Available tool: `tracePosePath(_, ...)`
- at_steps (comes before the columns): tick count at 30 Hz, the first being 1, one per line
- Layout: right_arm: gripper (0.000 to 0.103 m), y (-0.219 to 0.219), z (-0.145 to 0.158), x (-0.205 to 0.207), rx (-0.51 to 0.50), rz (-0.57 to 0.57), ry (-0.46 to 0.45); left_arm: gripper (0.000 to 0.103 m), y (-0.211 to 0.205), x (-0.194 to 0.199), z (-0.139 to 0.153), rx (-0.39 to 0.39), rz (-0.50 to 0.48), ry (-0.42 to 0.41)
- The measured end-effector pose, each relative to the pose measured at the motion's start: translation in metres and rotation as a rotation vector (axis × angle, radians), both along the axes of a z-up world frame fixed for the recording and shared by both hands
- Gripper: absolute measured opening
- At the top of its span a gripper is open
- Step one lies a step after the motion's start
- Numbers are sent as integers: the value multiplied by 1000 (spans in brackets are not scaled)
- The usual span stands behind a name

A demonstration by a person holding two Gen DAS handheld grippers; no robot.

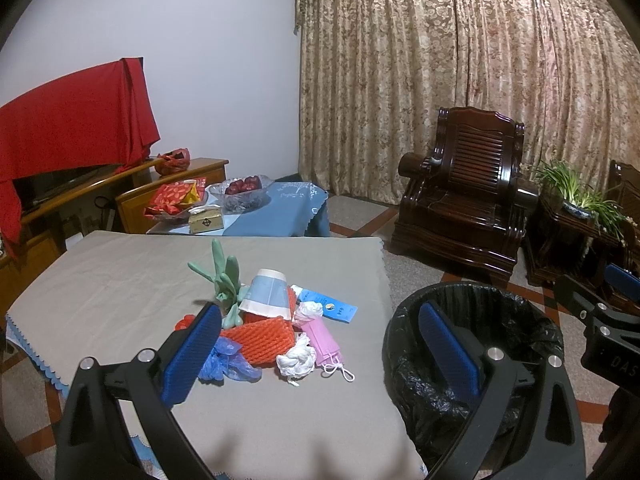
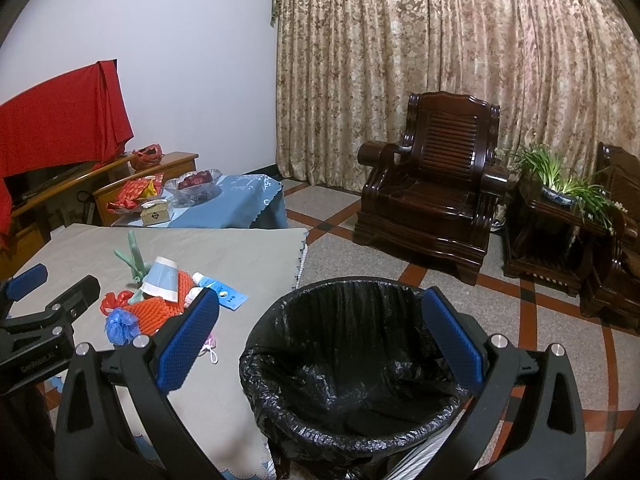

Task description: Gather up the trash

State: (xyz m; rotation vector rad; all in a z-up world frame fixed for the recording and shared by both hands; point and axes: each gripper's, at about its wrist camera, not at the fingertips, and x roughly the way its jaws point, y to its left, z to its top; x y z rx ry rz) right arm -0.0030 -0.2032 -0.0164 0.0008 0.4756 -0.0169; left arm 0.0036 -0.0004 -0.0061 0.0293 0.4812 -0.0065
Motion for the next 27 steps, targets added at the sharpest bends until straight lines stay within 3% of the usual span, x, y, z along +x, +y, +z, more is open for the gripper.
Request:
tracePosePath(6,98,0,1,0,0,2,2,97,2,-2,-7,-1,0,1)
tracePosePath(17,98,7,-29,-1,-3,11,7,97,4,-4,-16,-3,3,3)
tracePosePath(23,98,15,-16,9,10,32,17,97,15,5,-34,-12,13,11)
tracePosePath(27,98,30,-23,19,19,80,22,97,34,6,-40,-21,40,6)
